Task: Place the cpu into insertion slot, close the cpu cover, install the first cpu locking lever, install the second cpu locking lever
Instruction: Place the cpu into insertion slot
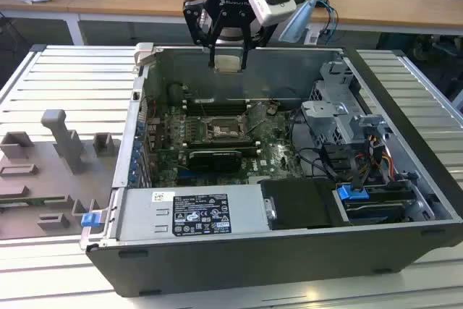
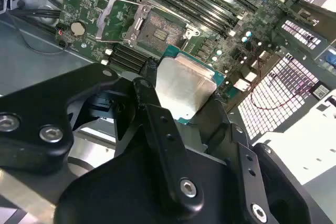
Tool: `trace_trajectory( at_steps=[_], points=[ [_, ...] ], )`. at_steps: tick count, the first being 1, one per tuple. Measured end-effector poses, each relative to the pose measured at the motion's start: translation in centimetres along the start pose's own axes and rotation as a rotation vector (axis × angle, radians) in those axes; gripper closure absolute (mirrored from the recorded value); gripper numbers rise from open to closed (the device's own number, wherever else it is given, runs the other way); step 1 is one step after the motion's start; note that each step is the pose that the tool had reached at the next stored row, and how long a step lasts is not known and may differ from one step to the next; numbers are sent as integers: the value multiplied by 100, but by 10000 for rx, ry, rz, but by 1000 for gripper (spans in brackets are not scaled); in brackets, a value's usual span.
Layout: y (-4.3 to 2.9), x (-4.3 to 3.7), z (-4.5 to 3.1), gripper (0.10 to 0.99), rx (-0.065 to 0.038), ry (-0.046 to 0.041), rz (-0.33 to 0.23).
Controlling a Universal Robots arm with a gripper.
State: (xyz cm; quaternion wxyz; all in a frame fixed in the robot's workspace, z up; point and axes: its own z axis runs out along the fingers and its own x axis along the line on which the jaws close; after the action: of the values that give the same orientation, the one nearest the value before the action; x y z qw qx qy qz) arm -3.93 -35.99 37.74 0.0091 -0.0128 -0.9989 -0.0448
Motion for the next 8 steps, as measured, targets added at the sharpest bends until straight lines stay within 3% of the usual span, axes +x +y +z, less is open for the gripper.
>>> trace_trajectory(
  at_steps=[8],
  points=[
    [0, 0, 0, 545, -6, -26, 292]
  ],
)
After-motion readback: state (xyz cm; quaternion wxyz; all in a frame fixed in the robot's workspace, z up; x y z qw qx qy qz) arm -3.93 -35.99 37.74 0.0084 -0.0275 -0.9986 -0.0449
